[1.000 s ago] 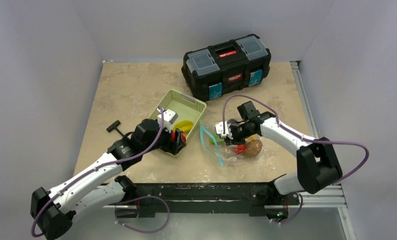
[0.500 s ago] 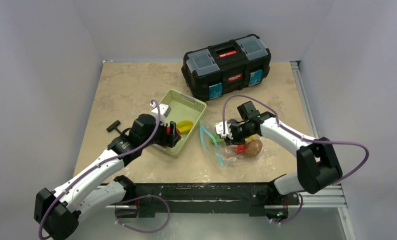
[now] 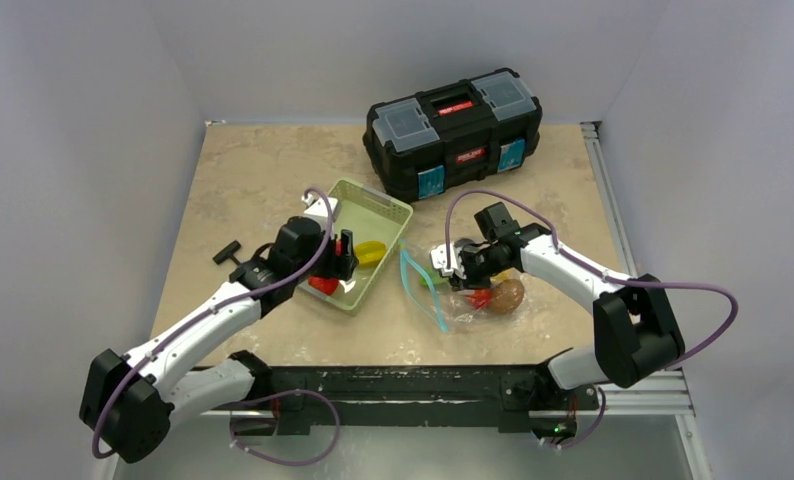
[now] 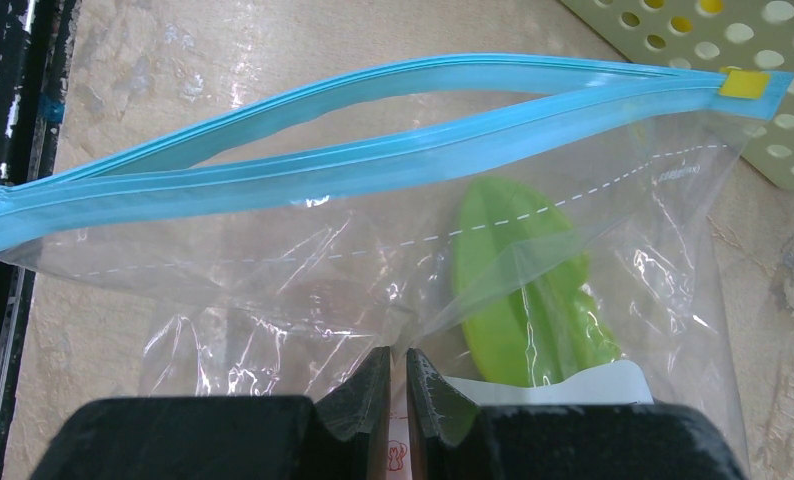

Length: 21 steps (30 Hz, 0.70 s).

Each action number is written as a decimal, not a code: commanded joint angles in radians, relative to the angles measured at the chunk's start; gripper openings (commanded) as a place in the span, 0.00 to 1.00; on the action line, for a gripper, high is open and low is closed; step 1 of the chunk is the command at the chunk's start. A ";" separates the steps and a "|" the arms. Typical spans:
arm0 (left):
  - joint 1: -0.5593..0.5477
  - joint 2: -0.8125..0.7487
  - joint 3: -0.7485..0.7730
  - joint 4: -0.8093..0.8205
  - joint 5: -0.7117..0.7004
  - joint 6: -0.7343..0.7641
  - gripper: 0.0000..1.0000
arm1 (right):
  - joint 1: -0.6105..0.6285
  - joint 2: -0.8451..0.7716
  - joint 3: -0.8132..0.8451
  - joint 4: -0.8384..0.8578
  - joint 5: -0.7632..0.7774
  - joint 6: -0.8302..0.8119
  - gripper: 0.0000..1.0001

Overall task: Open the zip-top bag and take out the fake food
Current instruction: Pick up the fake fruit from the zipper food storage bag, then place the fake fruit in the bin.

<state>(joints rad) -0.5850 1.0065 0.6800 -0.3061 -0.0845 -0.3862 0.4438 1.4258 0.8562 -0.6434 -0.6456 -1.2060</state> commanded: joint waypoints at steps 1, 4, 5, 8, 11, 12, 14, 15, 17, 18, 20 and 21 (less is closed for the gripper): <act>0.017 0.064 0.069 0.049 -0.055 -0.015 0.09 | -0.004 -0.026 0.003 -0.018 -0.009 -0.017 0.10; 0.020 0.105 0.081 0.047 -0.057 -0.024 0.39 | -0.004 -0.025 0.003 -0.016 -0.009 -0.016 0.11; 0.019 0.114 0.080 0.051 -0.053 -0.026 0.45 | -0.005 -0.025 0.003 -0.016 -0.008 -0.017 0.11; 0.020 0.130 0.077 0.058 -0.043 -0.030 0.57 | -0.004 -0.025 0.003 -0.015 -0.009 -0.017 0.11; 0.020 0.129 0.068 0.060 -0.032 -0.034 0.66 | -0.004 -0.025 0.003 -0.015 -0.010 -0.016 0.12; 0.020 0.124 0.063 0.067 -0.027 -0.036 0.70 | -0.004 -0.025 0.004 -0.015 -0.010 -0.015 0.13; 0.019 0.109 0.047 0.080 -0.016 -0.041 0.78 | -0.004 -0.026 0.004 -0.016 -0.011 -0.015 0.14; 0.019 0.100 0.040 0.084 -0.009 -0.042 0.82 | -0.005 -0.027 0.004 -0.016 -0.011 -0.015 0.14; 0.019 0.082 0.027 0.087 -0.001 -0.043 0.88 | -0.004 -0.030 0.005 -0.016 -0.011 -0.015 0.15; 0.020 0.075 0.023 0.086 0.003 -0.043 0.89 | -0.005 -0.029 0.005 -0.016 -0.014 -0.015 0.16; 0.019 0.059 0.017 0.081 0.006 -0.043 0.90 | -0.004 -0.031 0.004 -0.017 -0.013 -0.015 0.17; 0.020 0.051 0.013 0.078 0.009 -0.043 0.90 | -0.004 -0.031 0.005 -0.017 -0.015 -0.015 0.17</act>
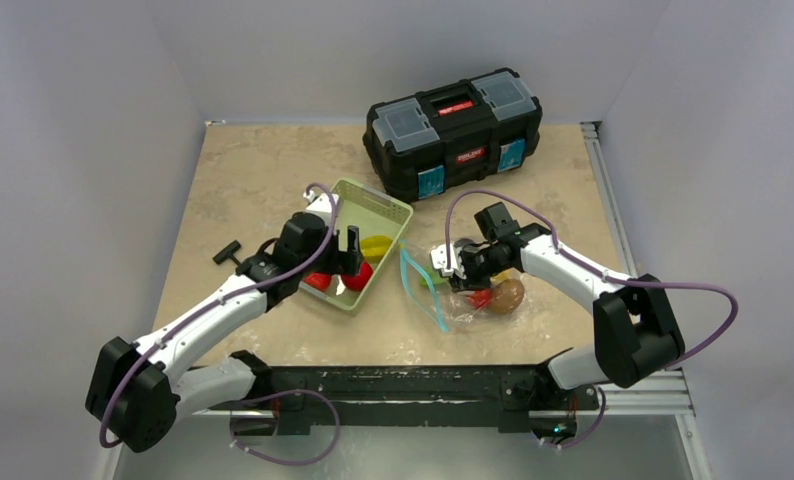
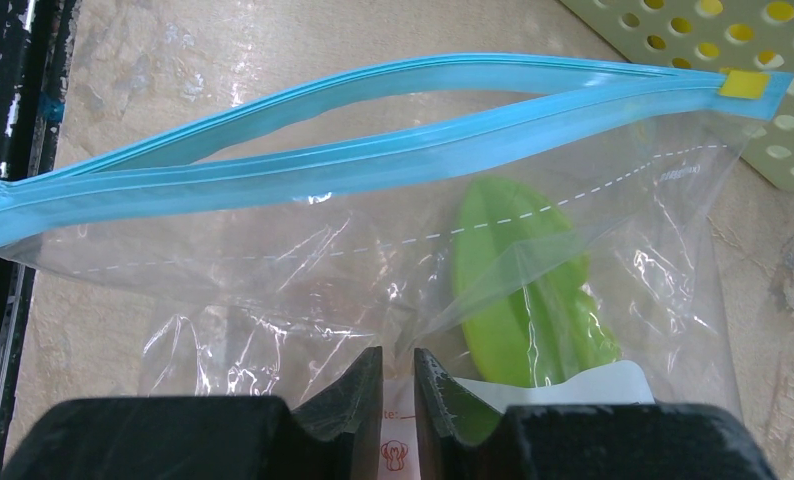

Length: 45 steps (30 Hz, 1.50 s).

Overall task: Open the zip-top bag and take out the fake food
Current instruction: Place the fake fruit in the bin.

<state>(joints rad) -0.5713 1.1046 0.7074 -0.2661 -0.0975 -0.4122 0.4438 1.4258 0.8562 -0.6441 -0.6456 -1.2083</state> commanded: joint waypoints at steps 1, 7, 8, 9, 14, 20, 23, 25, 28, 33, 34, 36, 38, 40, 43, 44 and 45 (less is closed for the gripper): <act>0.006 -0.056 -0.019 0.036 0.027 -0.017 0.90 | -0.004 -0.032 0.005 -0.017 -0.017 -0.013 0.17; 0.006 -0.167 -0.097 0.080 0.134 -0.034 0.90 | -0.006 -0.042 0.012 -0.025 -0.045 -0.014 0.21; 0.005 -0.186 -0.117 0.107 0.166 -0.038 0.90 | -0.007 -0.043 0.013 -0.029 -0.050 -0.014 0.22; 0.004 -0.206 -0.133 0.123 0.195 -0.043 0.90 | -0.008 -0.044 0.015 -0.033 -0.055 -0.015 0.22; 0.000 -0.289 -0.206 0.220 0.317 -0.086 0.90 | -0.013 -0.048 0.027 -0.051 -0.082 -0.018 0.23; -0.092 -0.283 -0.241 0.325 0.317 -0.092 0.90 | -0.022 -0.058 0.037 -0.068 -0.109 -0.020 0.23; -0.164 -0.235 -0.236 0.359 0.278 -0.072 0.90 | -0.031 -0.063 0.045 -0.080 -0.123 -0.024 0.23; -0.197 -0.193 -0.233 0.386 0.263 -0.062 0.90 | -0.043 -0.071 0.048 -0.091 -0.141 -0.030 0.23; -0.222 -0.148 -0.237 0.428 0.242 -0.042 0.89 | -0.060 -0.085 0.049 -0.101 -0.161 -0.038 0.23; -0.237 -0.085 -0.245 0.485 0.236 -0.011 0.88 | -0.083 -0.096 0.051 -0.107 -0.176 -0.045 0.24; -0.242 -0.076 -0.246 0.495 0.234 -0.007 0.88 | -0.085 -0.097 0.051 -0.107 -0.178 -0.046 0.24; -0.251 -0.059 -0.250 0.512 0.223 0.004 0.88 | -0.091 -0.101 0.050 -0.107 -0.181 -0.046 0.24; -0.258 -0.043 -0.258 0.536 0.219 0.015 0.88 | -0.096 -0.110 0.052 -0.105 -0.189 -0.046 0.24; -0.261 -0.030 -0.266 0.559 0.216 0.024 0.88 | -0.101 -0.120 0.052 -0.100 -0.198 -0.041 0.24; -0.266 -0.010 -0.274 0.586 0.220 0.035 0.88 | -0.105 -0.133 0.053 -0.081 -0.184 -0.028 0.26; -0.268 -0.005 -0.276 0.590 0.222 0.038 0.88 | -0.106 -0.136 0.052 -0.072 -0.175 -0.023 0.28; -0.268 0.001 -0.276 0.594 0.220 0.043 0.87 | -0.106 -0.138 0.054 -0.062 -0.165 -0.020 0.29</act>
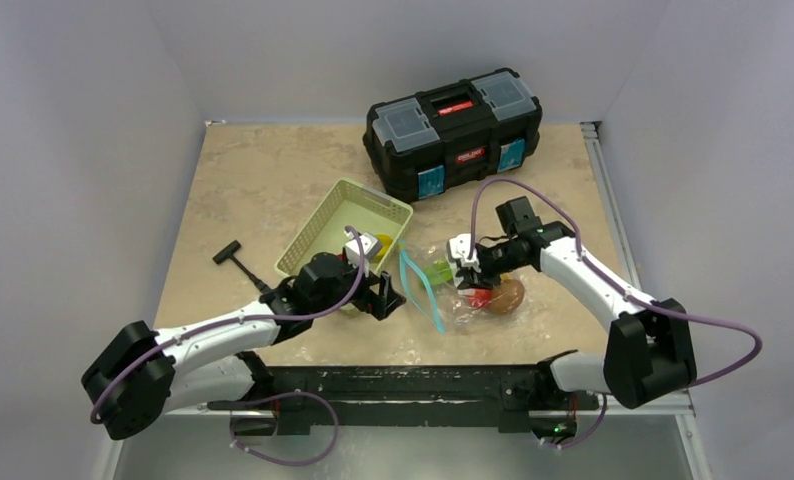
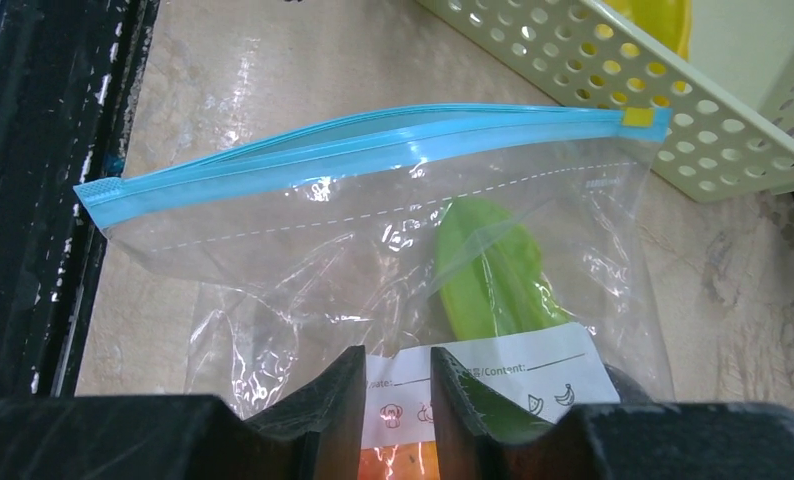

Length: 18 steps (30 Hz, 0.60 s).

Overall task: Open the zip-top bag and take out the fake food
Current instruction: Place the fake fruit in the bin.

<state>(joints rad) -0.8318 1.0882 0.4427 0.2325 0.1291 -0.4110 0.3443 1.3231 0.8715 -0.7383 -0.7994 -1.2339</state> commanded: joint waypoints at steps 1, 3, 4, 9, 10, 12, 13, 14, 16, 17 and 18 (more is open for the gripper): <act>-0.009 0.020 -0.016 0.101 -0.009 0.045 0.86 | -0.005 -0.037 0.041 0.039 -0.003 0.009 0.31; -0.009 0.019 -0.027 0.115 -0.012 0.050 0.86 | -0.006 -0.036 0.051 0.046 0.006 0.006 0.36; -0.010 0.017 -0.034 0.123 -0.013 0.052 0.85 | -0.006 -0.033 0.057 0.045 0.011 0.000 0.40; -0.009 -0.005 -0.071 0.167 -0.013 0.050 0.84 | -0.006 0.009 0.093 0.015 0.065 -0.085 0.56; -0.009 -0.009 -0.081 0.177 -0.011 0.051 0.84 | -0.006 0.020 0.099 0.011 0.067 -0.103 0.59; -0.009 -0.011 -0.100 0.206 -0.009 0.048 0.84 | -0.004 0.045 0.112 0.011 0.071 -0.126 0.65; -0.009 -0.011 -0.112 0.230 -0.006 0.044 0.84 | -0.003 0.058 0.120 0.014 0.073 -0.130 0.67; -0.009 -0.011 -0.123 0.253 -0.002 0.042 0.84 | -0.002 0.069 0.127 0.019 0.073 -0.130 0.69; -0.009 -0.007 -0.140 0.288 0.004 0.038 0.84 | 0.007 0.092 0.145 0.024 0.074 -0.132 0.70; -0.009 -0.005 -0.146 0.298 0.006 0.040 0.84 | 0.012 0.103 0.151 0.028 0.077 -0.131 0.71; -0.010 -0.003 -0.150 0.305 0.010 0.043 0.84 | 0.018 0.112 0.154 0.035 0.085 -0.127 0.71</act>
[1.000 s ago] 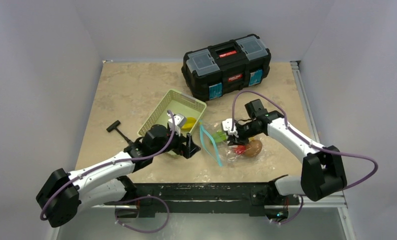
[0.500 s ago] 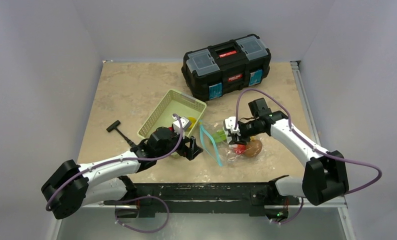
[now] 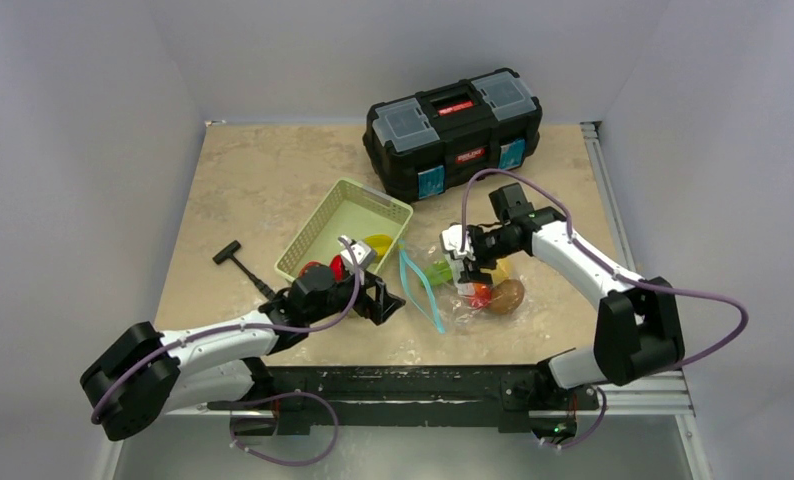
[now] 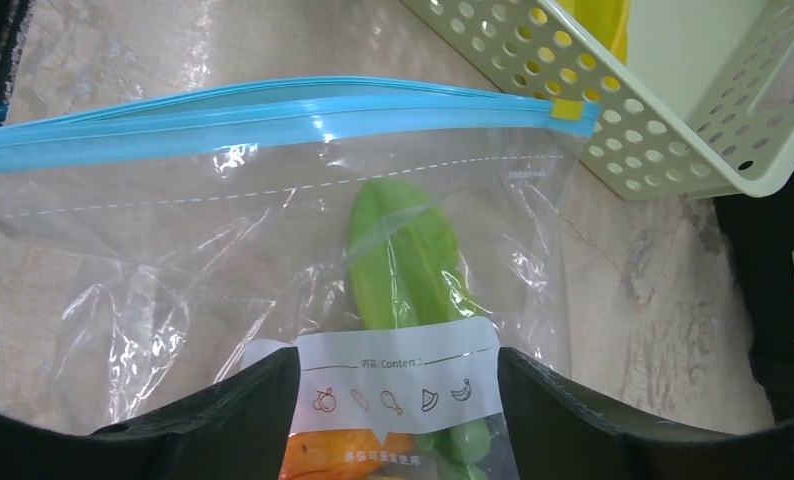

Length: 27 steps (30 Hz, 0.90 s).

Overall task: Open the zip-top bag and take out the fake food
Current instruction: Place the fake fruit in the bin, then pick up the fake fruit from the zipper food storage bag.

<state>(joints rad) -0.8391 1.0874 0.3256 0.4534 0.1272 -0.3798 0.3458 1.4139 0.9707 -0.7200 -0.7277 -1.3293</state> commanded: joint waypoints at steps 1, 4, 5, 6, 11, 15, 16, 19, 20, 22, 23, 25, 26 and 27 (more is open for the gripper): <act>-0.002 -0.001 -0.036 0.091 0.015 0.015 0.84 | 0.027 0.030 0.054 0.026 0.028 -0.028 0.71; -0.002 0.003 -0.045 0.111 0.036 0.023 0.85 | 0.058 0.050 0.042 0.064 0.070 -0.008 0.72; -0.002 0.005 -0.052 0.130 0.048 0.026 0.85 | 0.064 0.055 0.038 0.079 0.077 0.002 0.72; -0.002 0.008 -0.064 0.172 0.058 0.027 0.85 | 0.065 0.060 0.038 0.091 0.081 0.014 0.72; -0.002 0.044 -0.096 0.259 0.078 0.030 0.85 | 0.069 0.080 0.025 0.128 0.099 0.045 0.72; -0.002 0.079 -0.083 0.273 0.093 0.037 0.84 | 0.090 0.106 0.003 0.160 0.123 0.056 0.72; -0.002 0.087 -0.078 0.276 0.100 0.044 0.84 | 0.101 0.114 0.000 0.165 0.132 0.058 0.72; -0.002 0.107 -0.063 0.288 0.106 0.064 0.84 | 0.142 0.140 -0.013 0.183 0.173 0.059 0.69; -0.002 0.112 -0.057 0.289 0.107 0.075 0.84 | 0.154 0.150 -0.016 0.183 0.188 0.058 0.67; -0.002 0.128 -0.045 0.290 0.103 0.097 0.83 | 0.167 0.172 -0.012 0.171 0.204 0.050 0.60; -0.002 0.140 -0.040 0.292 0.106 0.109 0.83 | 0.168 0.180 -0.010 0.159 0.204 0.043 0.56; -0.003 0.174 -0.037 0.319 0.124 0.132 0.82 | 0.169 0.188 -0.008 0.136 0.195 0.024 0.49; -0.003 0.196 -0.040 0.347 0.134 0.136 0.82 | 0.169 0.188 -0.010 0.126 0.187 0.014 0.46; -0.003 0.216 -0.043 0.376 0.146 0.140 0.81 | 0.170 0.186 -0.012 0.119 0.177 0.007 0.44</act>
<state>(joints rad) -0.8391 1.2369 0.2707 0.7578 0.2245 -0.2924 0.5121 1.5944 0.9630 -0.5514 -0.5491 -1.2884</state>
